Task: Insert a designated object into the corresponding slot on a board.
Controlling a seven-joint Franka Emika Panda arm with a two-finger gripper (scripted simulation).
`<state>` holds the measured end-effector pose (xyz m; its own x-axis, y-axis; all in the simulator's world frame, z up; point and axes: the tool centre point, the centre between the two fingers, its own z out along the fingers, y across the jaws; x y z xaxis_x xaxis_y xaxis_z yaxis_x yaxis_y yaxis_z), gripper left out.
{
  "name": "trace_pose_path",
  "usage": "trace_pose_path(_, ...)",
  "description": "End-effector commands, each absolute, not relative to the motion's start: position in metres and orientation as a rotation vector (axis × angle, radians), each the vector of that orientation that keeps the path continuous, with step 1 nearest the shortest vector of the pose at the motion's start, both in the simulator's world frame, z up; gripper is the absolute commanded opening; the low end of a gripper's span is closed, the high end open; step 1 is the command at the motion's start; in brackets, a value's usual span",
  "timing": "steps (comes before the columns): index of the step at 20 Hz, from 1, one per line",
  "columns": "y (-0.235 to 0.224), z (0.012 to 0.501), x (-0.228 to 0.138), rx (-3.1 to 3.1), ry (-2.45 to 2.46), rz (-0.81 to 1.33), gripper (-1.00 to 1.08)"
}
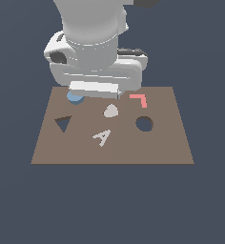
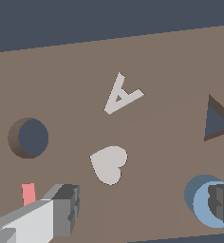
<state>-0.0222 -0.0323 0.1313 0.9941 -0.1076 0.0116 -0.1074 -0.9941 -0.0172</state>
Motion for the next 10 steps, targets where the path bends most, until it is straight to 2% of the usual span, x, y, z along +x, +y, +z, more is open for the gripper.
trace_pose_path(1,-0.051,0.117,-0.034,-3.122,0.204,-0.015,1.0)
trace_pose_path(10,-0.118,0.066,-0.08,-3.123,0.326,-0.003,1.0)
